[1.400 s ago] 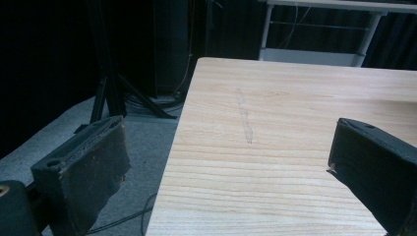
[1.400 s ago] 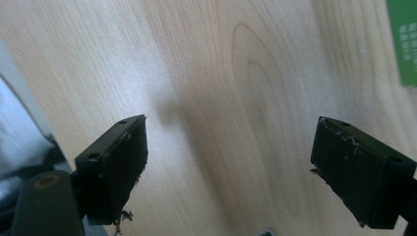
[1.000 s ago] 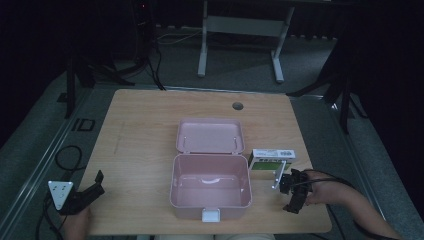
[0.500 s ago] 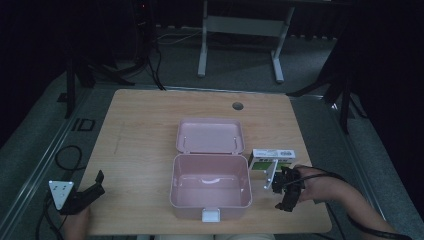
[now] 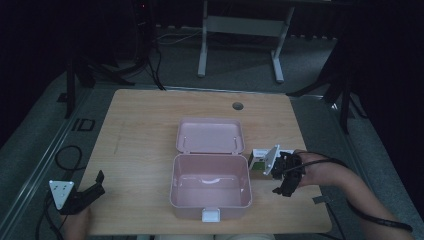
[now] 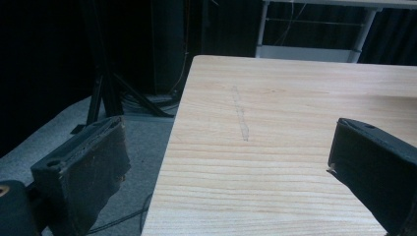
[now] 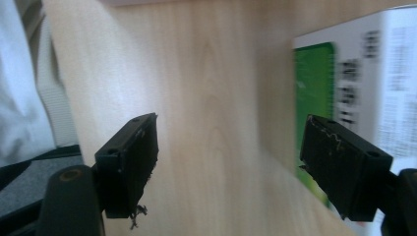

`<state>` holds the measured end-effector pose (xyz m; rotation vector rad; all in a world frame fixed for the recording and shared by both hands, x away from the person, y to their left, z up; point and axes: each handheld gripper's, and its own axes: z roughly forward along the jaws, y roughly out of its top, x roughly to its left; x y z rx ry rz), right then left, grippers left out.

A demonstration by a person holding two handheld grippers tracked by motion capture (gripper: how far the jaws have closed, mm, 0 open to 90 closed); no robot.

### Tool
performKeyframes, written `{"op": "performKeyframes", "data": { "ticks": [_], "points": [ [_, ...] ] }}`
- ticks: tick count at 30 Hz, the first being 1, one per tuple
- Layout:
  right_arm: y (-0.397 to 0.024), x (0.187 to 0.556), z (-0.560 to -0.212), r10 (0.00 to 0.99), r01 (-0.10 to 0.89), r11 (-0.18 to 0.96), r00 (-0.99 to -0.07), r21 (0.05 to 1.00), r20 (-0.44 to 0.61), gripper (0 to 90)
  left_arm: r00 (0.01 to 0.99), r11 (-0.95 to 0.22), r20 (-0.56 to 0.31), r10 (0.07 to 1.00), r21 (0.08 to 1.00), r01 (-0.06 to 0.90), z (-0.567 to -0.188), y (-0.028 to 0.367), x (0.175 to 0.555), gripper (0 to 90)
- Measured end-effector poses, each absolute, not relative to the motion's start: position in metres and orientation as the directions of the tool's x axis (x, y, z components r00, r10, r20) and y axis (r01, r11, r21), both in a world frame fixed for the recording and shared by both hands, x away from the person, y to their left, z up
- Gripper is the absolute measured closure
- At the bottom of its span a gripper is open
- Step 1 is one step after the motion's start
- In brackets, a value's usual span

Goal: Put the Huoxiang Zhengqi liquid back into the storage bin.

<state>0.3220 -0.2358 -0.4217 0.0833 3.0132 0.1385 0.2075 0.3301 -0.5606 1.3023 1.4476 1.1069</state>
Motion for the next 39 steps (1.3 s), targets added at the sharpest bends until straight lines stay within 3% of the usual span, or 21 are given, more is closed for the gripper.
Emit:
{"op": "performKeyframes", "data": {
  "ticks": [16, 31, 39],
  "points": [
    [-0.243, 0.363, -0.387, 0.060, 0.038, 0.994, -0.976, 0.105, -0.209, 35.3, -0.068, 0.044, -0.030, 0.997, 0.972, 0.229, -0.561, 0.329, 0.208, 2.1],
    [-0.238, 0.403, -0.419, 0.056, 0.059, 0.998, -0.976, -0.005, -0.209, 44.4, -0.066, 0.033, -0.018, 0.998, 0.971, 0.237, -0.561, 0.328, 0.209, 2.1],
    [-0.233, 0.416, -0.435, 0.067, 0.070, 0.997, -0.986, -0.019, -0.150, 48.0, -0.068, 0.030, -0.014, 0.998, 0.970, 0.241, -0.561, 0.327, 0.209, 2.1]
  ]
}}
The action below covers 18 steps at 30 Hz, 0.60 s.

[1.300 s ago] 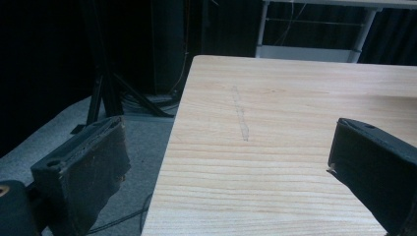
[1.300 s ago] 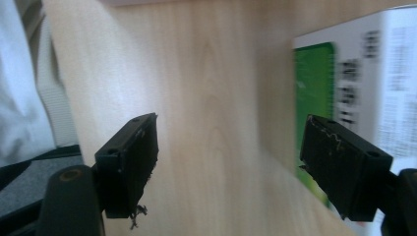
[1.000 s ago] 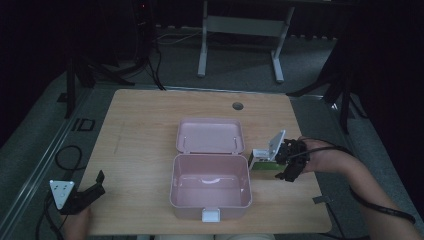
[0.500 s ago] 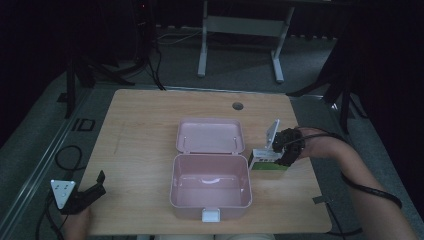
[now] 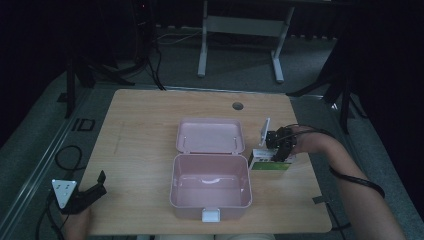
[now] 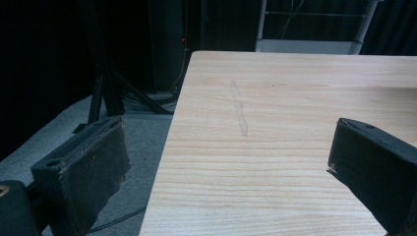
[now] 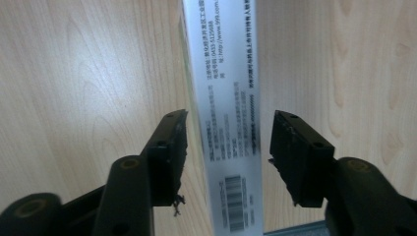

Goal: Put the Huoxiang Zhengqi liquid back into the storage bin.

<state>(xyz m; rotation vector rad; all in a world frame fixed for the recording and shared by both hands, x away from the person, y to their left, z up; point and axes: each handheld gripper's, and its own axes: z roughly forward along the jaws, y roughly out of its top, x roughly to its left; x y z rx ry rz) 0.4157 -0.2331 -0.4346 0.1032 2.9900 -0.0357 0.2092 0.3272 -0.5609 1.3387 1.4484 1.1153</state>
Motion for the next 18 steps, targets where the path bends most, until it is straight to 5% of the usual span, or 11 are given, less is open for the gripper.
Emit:
{"op": "performKeyframes", "data": {
  "ticks": [18],
  "points": [
    [-0.230, 0.423, -0.457, 0.024, 0.027, 0.999, -0.997, -0.043, -0.075, 60.2, -0.067, 0.029, -0.013, 0.998, 0.969, 0.244, -0.561, 0.327, 0.210, 2.1]
  ]
}}
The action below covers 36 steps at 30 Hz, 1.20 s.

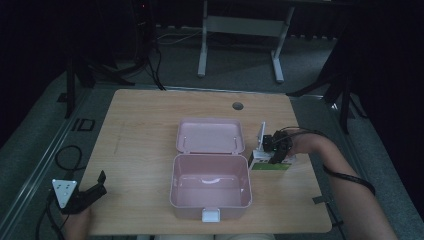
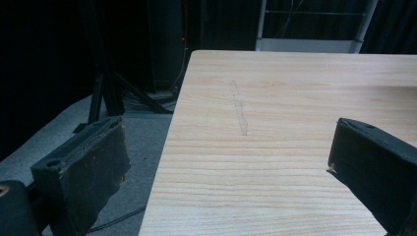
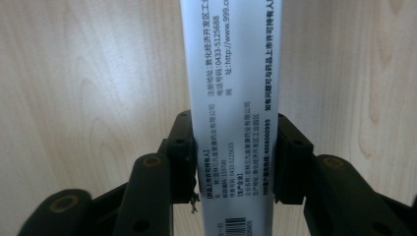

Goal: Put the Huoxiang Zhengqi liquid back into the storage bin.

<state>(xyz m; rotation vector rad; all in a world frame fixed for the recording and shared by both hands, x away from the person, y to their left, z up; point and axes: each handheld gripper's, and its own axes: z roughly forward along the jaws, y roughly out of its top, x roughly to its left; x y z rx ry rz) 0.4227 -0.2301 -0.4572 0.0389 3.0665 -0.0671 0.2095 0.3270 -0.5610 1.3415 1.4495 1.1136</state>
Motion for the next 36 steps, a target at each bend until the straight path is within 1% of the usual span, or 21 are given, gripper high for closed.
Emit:
{"op": "performKeyframes", "data": {
  "ticks": [8, 11, 14, 21, 27, 29, 36],
  "points": [
    [-0.228, 0.421, -0.456, 0.018, 0.022, 0.997, -0.999, -0.078, -0.050, 61.6, -0.069, 0.031, -0.014, 0.998, 0.969, 0.245, -0.561, 0.327, 0.210, 2.1],
    [-0.229, 0.420, -0.456, 0.033, 0.035, 0.995, -0.999, -0.095, -0.020, 61.8, -0.069, 0.033, -0.016, 0.997, 0.969, 0.245, -0.561, 0.327, 0.209, 2.1],
    [-0.231, 0.417, -0.453, 0.041, 0.042, 0.994, -0.999, -0.103, -0.013, 61.8, -0.069, 0.032, -0.015, 0.998, 0.969, 0.245, -0.561, 0.327, 0.210, 2.1],
    [-0.234, 0.402, -0.446, 0.039, 0.040, 0.995, -0.999, -0.093, -0.003, 61.9, -0.071, 0.031, -0.014, 0.997, 0.969, 0.244, -0.561, 0.327, 0.210, 2.1],
    [-0.240, 0.393, -0.445, 0.064, 0.063, 0.995, -0.998, -0.073, 0.011, 61.8, -0.071, 0.032, -0.015, 0.997, 0.969, 0.245, -0.561, 0.327, 0.210, 2.1],
    [-0.242, 0.390, -0.446, 0.083, 0.081, 0.993, -0.996, -0.085, 0.017, 61.8, -0.071, 0.032, -0.015, 0.997, 0.969, 0.244, -0.561, 0.327, 0.210, 2.1],
    [-0.244, 0.371, -0.443, 0.074, 0.072, 0.990, -0.997, -0.118, 0.018, 61.8, -0.069, 0.027, -0.011, 0.998, 0.969, 0.247, -0.561, 0.327, 0.210, 2.1]
  ]
}}
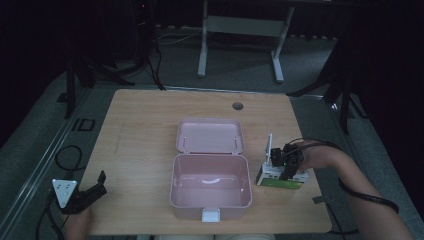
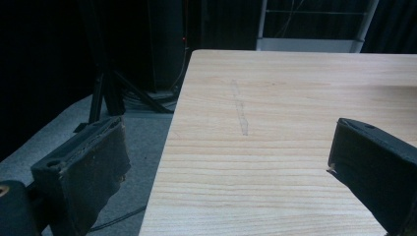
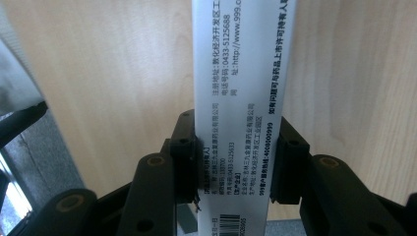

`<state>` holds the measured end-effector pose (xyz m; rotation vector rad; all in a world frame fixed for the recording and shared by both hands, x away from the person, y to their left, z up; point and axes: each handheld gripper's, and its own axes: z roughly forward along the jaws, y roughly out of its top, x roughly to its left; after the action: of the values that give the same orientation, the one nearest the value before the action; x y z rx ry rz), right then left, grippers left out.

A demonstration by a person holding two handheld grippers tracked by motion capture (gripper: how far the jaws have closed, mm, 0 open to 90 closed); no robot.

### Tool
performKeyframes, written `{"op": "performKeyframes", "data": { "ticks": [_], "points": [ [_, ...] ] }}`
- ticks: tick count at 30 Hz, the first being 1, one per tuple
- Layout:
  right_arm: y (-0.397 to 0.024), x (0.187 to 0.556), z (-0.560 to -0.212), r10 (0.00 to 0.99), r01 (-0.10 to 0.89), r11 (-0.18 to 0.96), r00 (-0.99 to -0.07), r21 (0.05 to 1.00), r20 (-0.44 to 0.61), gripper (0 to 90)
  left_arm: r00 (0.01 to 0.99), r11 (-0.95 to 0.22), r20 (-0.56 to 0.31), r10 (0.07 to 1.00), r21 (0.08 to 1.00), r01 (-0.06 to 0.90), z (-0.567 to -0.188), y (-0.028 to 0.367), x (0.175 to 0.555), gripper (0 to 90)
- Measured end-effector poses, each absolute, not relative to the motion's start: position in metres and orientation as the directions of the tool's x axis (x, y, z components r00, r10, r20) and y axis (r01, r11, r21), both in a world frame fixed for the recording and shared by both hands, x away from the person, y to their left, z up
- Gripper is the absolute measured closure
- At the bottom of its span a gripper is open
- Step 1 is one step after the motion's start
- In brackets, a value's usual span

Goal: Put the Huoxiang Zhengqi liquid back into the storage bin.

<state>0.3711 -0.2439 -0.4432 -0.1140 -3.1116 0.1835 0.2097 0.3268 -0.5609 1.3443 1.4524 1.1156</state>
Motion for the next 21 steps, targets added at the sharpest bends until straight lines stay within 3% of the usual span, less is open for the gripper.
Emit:
{"op": "performKeyframes", "data": {
  "ticks": [8, 21],
  "points": [
    [-0.244, 0.353, -0.433, 0.039, 0.036, 0.992, -0.999, -0.118, 0.025, 61.9, -0.070, 0.023, -0.006, 0.998, 0.968, 0.250, -0.561, 0.326, 0.210, 2.1],
    [-0.247, 0.321, -0.410, 0.095, 0.092, 0.988, -0.995, -0.125, 0.017, 61.9, -0.072, 0.024, -0.006, 0.997, 0.968, 0.249, -0.561, 0.326, 0.210, 2.1]
  ]
}}
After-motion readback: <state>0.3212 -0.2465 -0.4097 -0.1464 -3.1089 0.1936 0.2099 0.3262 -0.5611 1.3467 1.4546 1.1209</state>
